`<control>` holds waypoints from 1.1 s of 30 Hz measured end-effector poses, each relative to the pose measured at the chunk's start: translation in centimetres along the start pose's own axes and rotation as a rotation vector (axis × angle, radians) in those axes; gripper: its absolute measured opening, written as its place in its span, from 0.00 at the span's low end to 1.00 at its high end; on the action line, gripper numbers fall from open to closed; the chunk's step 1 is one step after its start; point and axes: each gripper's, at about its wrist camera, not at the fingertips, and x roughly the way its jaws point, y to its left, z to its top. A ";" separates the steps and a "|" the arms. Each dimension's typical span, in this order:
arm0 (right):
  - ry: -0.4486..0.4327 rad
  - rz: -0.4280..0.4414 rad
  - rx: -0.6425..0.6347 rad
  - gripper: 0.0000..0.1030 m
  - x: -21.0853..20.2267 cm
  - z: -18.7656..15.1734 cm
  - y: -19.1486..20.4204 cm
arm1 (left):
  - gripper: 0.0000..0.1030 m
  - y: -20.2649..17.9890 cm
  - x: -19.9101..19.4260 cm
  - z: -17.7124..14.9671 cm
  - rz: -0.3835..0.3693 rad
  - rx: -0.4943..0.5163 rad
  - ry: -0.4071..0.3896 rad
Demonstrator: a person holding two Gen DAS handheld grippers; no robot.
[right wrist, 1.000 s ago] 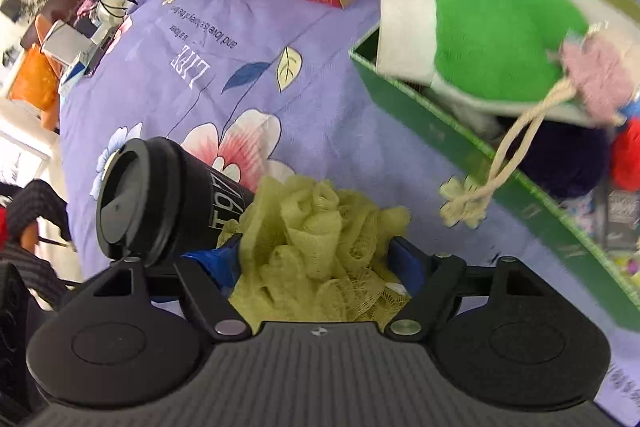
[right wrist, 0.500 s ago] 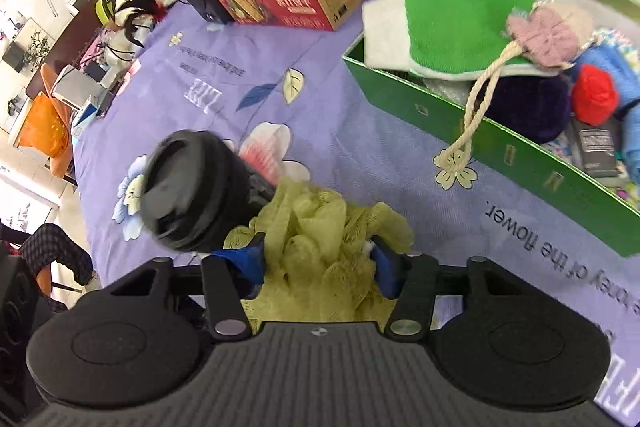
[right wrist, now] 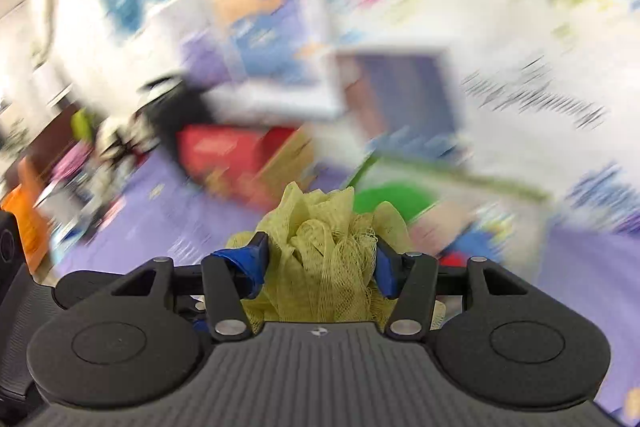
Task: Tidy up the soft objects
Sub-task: 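Carry the loofah into the green box and open the right tool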
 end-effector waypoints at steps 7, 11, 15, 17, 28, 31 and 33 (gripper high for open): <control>0.015 -0.140 0.107 0.40 6.3 1.2 -8.3 | 0.45 1.7 10.4 1.8 0.046 0.027 0.122; 0.018 -0.130 0.180 0.42 11.0 -0.8 -10.9 | 0.73 3.4 13.7 1.2 0.125 0.034 0.148; -0.029 -0.077 0.224 0.44 12.4 -1.7 -11.5 | 0.89 4.4 12.7 1.5 0.132 0.028 0.131; -0.052 -0.079 0.228 0.45 11.8 -1.3 -11.3 | 1.00 4.8 12.0 2.4 0.169 0.041 0.090; -0.232 -0.051 0.283 0.46 5.7 1.6 -9.0 | 1.00 5.9 5.7 4.2 0.253 0.017 0.008; -0.221 -0.066 0.271 0.46 4.6 0.8 -8.3 | 1.00 5.4 4.7 3.8 0.266 0.028 -0.002; -0.207 -0.072 0.278 0.46 4.1 0.1 -8.2 | 1.00 5.0 3.8 3.5 0.283 0.043 -0.006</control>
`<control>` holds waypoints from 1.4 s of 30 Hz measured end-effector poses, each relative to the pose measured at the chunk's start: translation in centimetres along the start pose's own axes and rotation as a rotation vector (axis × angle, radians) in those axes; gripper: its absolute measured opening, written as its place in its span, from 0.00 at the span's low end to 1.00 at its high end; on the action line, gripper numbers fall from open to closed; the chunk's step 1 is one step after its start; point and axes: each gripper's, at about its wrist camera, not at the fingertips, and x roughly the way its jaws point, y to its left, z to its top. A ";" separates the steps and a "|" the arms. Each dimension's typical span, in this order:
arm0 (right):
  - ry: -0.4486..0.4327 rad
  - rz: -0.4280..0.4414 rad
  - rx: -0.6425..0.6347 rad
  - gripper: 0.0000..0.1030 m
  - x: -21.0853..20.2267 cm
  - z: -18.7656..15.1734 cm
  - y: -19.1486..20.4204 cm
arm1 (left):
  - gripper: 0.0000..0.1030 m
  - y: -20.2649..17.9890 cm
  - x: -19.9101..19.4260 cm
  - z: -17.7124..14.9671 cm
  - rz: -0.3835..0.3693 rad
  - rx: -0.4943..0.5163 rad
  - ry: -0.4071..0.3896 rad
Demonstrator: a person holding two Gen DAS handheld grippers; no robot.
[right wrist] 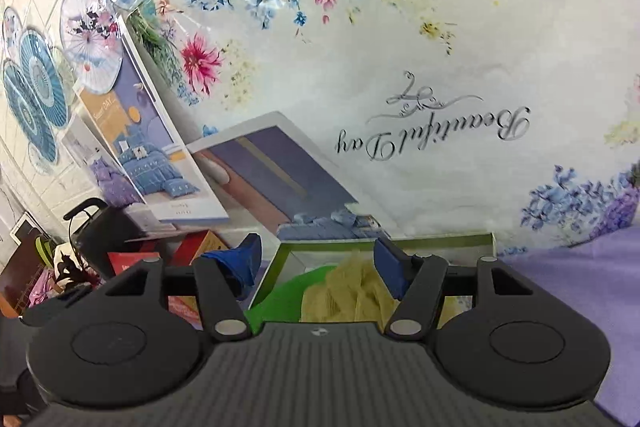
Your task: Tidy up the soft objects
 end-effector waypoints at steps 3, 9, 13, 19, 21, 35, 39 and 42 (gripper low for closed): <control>-0.003 0.006 0.013 0.47 -2.0 -1.1 0.0 | 1.00 -0.1 -2.1 -0.6 0.002 0.018 -0.012; 0.005 -0.039 -0.034 0.48 -6.5 -4.3 1.5 | 1.00 0.2 -8.2 -2.8 0.044 0.015 -0.042; 0.026 -0.098 -0.102 0.48 -9.4 -7.4 3.1 | 1.00 0.2 -13.1 -5.2 0.066 0.010 -0.076; -0.055 -0.131 -0.072 0.50 -15.0 -14.9 5.8 | 1.00 0.0 -19.2 -10.5 0.096 0.002 -0.096; -0.060 -0.146 -0.060 0.50 -15.9 -17.7 6.9 | 1.00 0.0 -20.5 -12.6 0.107 -0.011 -0.093; -0.049 -0.471 0.168 0.51 -14.5 -33.3 10.1 | 1.00 0.9 -19.6 -26.9 0.216 -0.225 0.038; -0.056 -0.459 0.170 0.51 -13.2 -35.2 9.5 | 1.00 1.0 -18.0 -28.8 0.231 -0.263 0.023; -0.046 -0.479 0.096 0.51 -12.4 -36.4 9.7 | 1.00 0.6 -16.9 -29.3 0.252 -0.226 0.043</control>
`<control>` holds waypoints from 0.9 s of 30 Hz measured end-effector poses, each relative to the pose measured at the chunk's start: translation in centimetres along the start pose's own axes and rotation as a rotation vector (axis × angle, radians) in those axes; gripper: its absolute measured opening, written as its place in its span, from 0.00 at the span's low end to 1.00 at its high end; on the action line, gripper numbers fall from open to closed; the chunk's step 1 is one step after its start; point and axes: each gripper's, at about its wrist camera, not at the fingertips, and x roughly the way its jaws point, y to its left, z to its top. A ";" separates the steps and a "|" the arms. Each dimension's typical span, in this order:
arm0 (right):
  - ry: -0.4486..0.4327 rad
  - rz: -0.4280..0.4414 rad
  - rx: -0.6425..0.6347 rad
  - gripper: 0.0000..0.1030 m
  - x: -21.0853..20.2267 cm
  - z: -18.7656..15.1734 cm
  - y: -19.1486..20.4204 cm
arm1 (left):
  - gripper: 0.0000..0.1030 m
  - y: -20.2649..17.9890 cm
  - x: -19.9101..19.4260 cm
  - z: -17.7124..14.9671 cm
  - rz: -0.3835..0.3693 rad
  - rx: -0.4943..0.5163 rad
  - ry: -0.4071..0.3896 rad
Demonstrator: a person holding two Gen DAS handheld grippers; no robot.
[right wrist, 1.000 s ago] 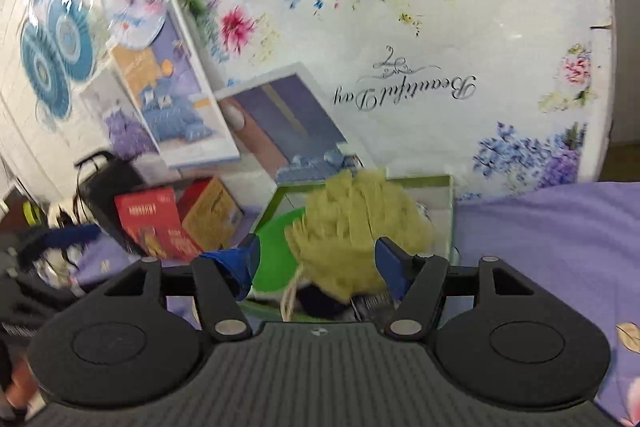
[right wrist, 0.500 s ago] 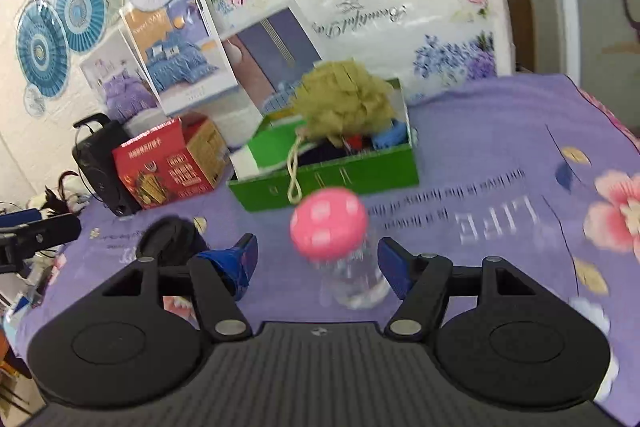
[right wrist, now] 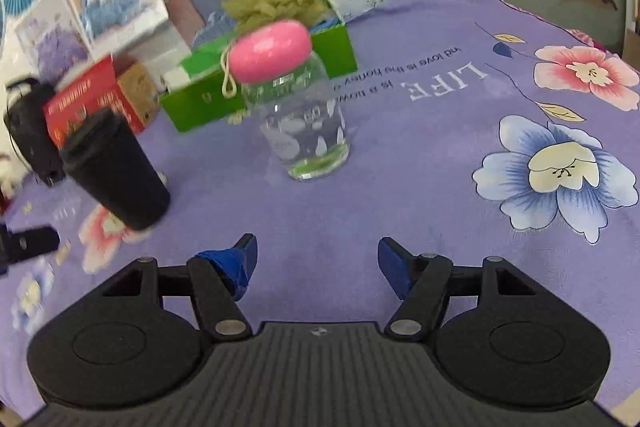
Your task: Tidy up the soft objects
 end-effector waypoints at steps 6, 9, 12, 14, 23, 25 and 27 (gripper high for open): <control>-0.005 -0.013 0.007 0.51 -0.2 -0.3 -0.4 | 1.00 -0.2 1.1 -0.7 -0.006 0.014 0.020; 0.004 -0.015 -0.010 0.51 -0.7 -0.5 0.0 | 1.00 -0.9 1.9 -1.3 0.057 0.053 0.040; -0.005 0.006 -0.025 0.51 -1.4 -0.5 0.6 | 1.00 -1.5 2.6 -1.9 0.081 0.080 0.074; -0.011 0.024 -0.025 0.51 -1.8 -0.6 0.7 | 1.00 -1.5 2.5 -2.2 0.076 0.076 0.087; -0.014 0.062 -0.061 0.51 -3.3 -0.6 1.7 | 1.00 -1.5 2.2 -2.8 0.062 0.056 0.100; -0.011 0.068 -0.057 0.51 -3.3 -0.9 1.8 | 1.00 -1.6 2.3 -2.8 0.063 0.064 0.102; 0.000 0.063 -0.060 0.51 -3.0 -0.9 1.9 | 1.00 -1.8 2.4 -2.7 0.069 0.068 0.096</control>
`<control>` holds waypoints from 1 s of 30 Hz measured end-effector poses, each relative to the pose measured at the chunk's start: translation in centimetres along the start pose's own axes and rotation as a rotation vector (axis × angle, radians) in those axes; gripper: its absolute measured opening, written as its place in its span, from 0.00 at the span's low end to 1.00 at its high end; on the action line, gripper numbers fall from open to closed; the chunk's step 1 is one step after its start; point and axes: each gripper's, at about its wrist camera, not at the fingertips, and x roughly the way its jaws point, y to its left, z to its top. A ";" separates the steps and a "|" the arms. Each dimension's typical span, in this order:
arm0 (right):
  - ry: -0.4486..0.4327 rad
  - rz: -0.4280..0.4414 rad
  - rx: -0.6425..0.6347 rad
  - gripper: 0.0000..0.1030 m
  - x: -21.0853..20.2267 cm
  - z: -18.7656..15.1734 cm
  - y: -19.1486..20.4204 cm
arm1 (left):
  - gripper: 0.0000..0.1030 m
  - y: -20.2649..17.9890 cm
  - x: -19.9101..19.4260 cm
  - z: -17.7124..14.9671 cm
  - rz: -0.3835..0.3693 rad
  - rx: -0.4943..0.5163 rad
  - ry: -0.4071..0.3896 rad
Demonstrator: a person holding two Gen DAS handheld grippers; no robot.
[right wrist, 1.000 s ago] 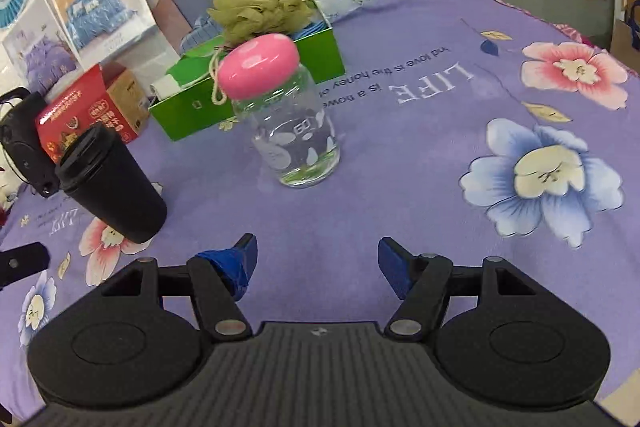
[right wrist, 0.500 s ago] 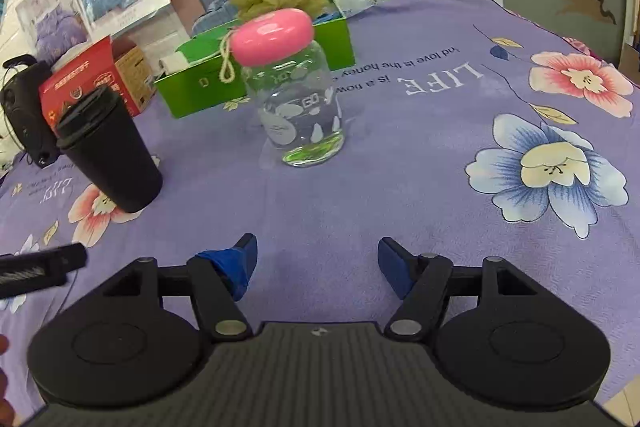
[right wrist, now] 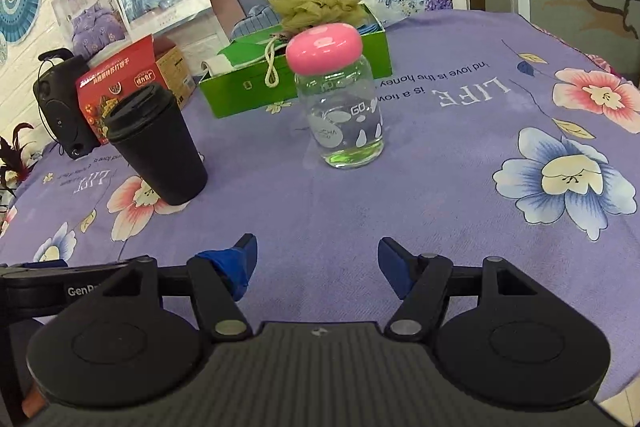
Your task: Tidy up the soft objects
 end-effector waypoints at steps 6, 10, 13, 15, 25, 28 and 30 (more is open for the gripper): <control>0.012 -0.020 -0.003 0.51 0.2 -0.4 0.0 | 1.00 0.2 -0.4 -0.1 -0.012 -0.012 -0.015; 0.029 -0.011 -0.008 0.51 0.4 -0.6 0.3 | 1.00 0.4 -1.0 0.0 0.000 -0.011 -0.032; 0.029 -0.005 -0.020 0.51 0.3 -0.6 0.6 | 1.00 0.4 -1.2 -0.1 0.010 -0.014 -0.039; 0.029 -0.011 -0.023 0.51 0.2 -0.7 0.8 | 1.00 0.4 -1.2 -0.2 0.011 -0.012 -0.030; 0.069 0.003 -0.020 0.51 0.8 -1.0 1.1 | 1.00 0.5 -1.3 -0.3 -0.003 -0.016 -0.017; 0.077 0.006 -0.023 0.51 1.0 -1.1 1.3 | 1.00 0.4 -1.2 -0.3 -0.014 -0.012 -0.006; 0.082 0.002 -0.025 0.51 1.1 -1.1 1.4 | 1.00 0.2 -1.0 -0.3 -0.016 -0.003 0.003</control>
